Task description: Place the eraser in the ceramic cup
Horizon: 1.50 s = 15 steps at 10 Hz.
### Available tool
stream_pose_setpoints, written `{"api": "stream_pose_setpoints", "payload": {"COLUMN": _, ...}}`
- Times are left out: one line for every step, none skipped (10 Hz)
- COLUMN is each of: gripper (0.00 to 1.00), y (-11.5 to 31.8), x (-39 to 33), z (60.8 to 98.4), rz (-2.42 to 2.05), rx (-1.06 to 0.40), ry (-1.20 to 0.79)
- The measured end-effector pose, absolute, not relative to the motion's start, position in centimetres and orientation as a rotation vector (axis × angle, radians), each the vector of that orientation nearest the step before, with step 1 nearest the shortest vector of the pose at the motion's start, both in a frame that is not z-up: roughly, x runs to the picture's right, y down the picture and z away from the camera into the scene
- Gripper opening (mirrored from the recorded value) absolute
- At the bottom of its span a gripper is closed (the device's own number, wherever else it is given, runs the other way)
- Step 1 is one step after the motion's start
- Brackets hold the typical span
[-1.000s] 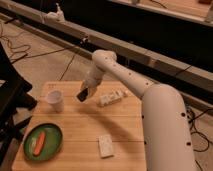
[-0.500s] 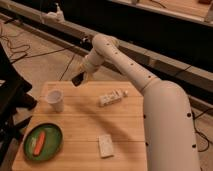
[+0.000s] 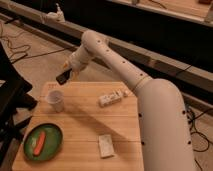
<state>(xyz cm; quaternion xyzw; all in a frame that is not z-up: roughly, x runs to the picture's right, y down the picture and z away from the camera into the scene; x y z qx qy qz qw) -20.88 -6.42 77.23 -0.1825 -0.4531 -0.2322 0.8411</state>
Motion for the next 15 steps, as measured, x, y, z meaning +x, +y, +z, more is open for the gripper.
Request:
{"api": "stream_pose_setpoints", "payload": {"gripper": 0.0, "y": -5.4, "x": -22.2, "z": 77.3, "rz": -0.499, "rx": -0.405, "ry": -0.991}}
{"api": "stream_pose_setpoints", "payload": {"gripper": 0.0, "y": -4.7, "x": -23.0, "z": 77.4, "rz": -0.502, "rx": -0.417, "ry": -1.014}}
{"api": "stream_pose_setpoints", "payload": {"gripper": 0.0, "y": -3.9, "x": -23.9, "z": 77.7, "rz": -0.507, "rx": -0.43, "ry": -1.04}}
{"api": "stream_pose_setpoints", "payload": {"gripper": 0.0, "y": -3.0, "x": -24.9, "z": 78.1, "rz": -0.514, "rx": -0.448, "ry": -1.067}}
{"api": "stream_pose_setpoints", "payload": {"gripper": 0.0, "y": -2.2, "x": -25.9, "z": 78.5, "rz": -0.521, "rx": -0.465, "ry": -1.089}}
{"api": "stream_pose_setpoints", "payload": {"gripper": 0.0, "y": -1.7, "x": -26.7, "z": 78.8, "rz": -0.526, "rx": -0.475, "ry": -1.103}}
{"api": "stream_pose_setpoints", "payload": {"gripper": 0.0, "y": -1.0, "x": -27.4, "z": 79.2, "rz": -0.535, "rx": -0.493, "ry": -1.118}}
{"api": "stream_pose_setpoints", "payload": {"gripper": 0.0, "y": -0.7, "x": -27.9, "z": 79.6, "rz": -0.537, "rx": -0.504, "ry": -1.127}}
{"api": "stream_pose_setpoints", "payload": {"gripper": 0.0, "y": 0.4, "x": -27.9, "z": 80.2, "rz": -0.544, "rx": -0.534, "ry": -1.128}}
{"api": "stream_pose_setpoints", "payload": {"gripper": 0.03, "y": 1.1, "x": -28.2, "z": 80.6, "rz": -0.553, "rx": -0.558, "ry": -1.126}}
{"api": "stream_pose_setpoints", "payload": {"gripper": 0.1, "y": 1.8, "x": -28.4, "z": 81.1, "rz": -0.565, "rx": -0.578, "ry": -1.12}}
{"api": "stream_pose_setpoints", "payload": {"gripper": 0.18, "y": 2.2, "x": -28.6, "z": 81.4, "rz": -0.573, "rx": -0.589, "ry": -1.113}}
{"api": "stream_pose_setpoints", "payload": {"gripper": 0.28, "y": 2.8, "x": -28.5, "z": 81.9, "rz": -0.582, "rx": -0.608, "ry": -1.104}}
{"api": "stream_pose_setpoints", "payload": {"gripper": 0.4, "y": 3.0, "x": -28.6, "z": 82.3, "rz": -0.583, "rx": -0.621, "ry": -1.094}}
{"api": "stream_pose_setpoints", "payload": {"gripper": 0.51, "y": 3.0, "x": -28.6, "z": 82.6, "rz": -0.587, "rx": -0.628, "ry": -1.086}}
